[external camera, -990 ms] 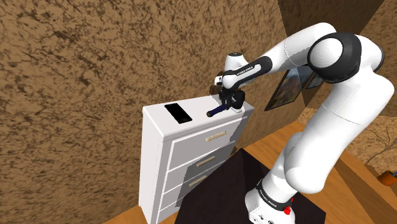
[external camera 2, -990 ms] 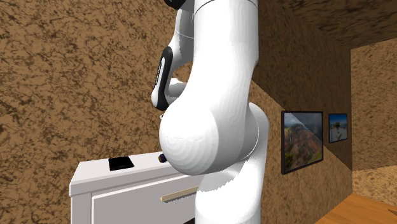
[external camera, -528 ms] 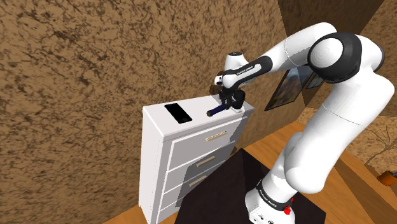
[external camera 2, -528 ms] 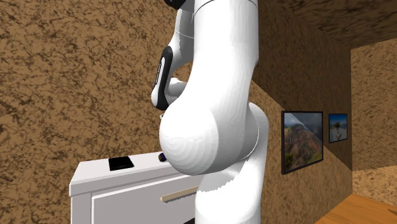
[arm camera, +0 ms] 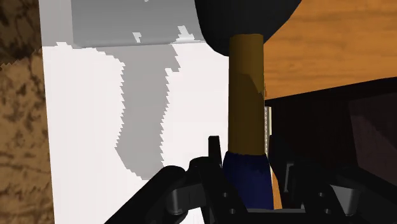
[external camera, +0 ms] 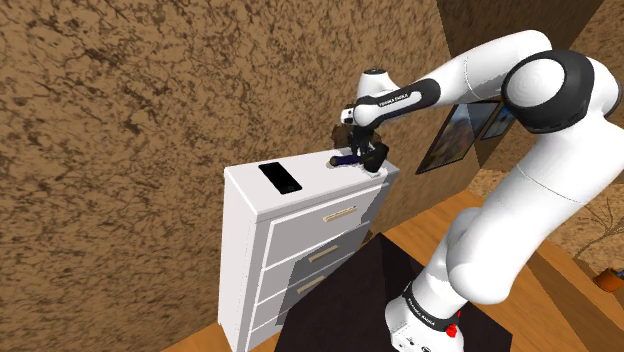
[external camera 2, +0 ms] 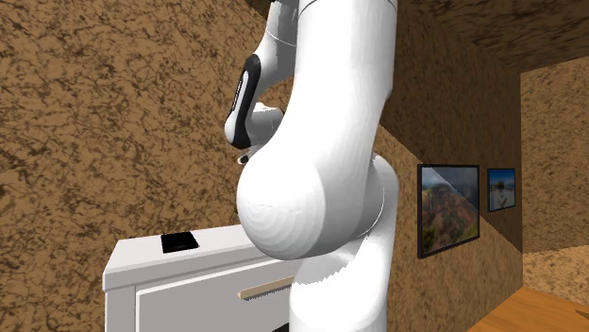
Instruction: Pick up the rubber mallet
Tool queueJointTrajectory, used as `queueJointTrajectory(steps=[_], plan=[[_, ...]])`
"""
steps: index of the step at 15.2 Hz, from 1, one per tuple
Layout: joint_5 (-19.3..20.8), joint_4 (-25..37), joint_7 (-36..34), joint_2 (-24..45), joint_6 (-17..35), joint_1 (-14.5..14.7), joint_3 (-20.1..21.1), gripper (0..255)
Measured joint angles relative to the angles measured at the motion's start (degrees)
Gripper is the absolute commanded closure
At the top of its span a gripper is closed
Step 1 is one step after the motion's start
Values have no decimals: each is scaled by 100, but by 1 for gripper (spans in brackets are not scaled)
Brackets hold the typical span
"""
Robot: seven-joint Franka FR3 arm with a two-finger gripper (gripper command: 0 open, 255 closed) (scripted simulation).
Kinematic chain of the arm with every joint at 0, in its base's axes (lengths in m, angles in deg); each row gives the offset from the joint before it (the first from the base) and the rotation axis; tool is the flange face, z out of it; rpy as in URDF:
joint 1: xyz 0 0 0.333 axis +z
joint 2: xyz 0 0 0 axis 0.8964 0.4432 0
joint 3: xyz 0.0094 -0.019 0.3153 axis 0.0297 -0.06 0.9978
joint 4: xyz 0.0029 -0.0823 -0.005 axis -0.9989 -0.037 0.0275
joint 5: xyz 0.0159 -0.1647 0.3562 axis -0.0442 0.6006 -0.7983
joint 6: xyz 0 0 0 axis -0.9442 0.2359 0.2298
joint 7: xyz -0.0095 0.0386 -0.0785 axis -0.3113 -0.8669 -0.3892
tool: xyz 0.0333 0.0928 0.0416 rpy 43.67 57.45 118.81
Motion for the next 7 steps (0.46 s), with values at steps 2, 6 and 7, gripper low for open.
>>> queueJointTrajectory(steps=[2,6,7], plan=[[-3,107,17,-59,-161,12,18,255],[56,244,34,-267,-486,17,56,255],[55,280,35,-285,-540,23,65,255]])
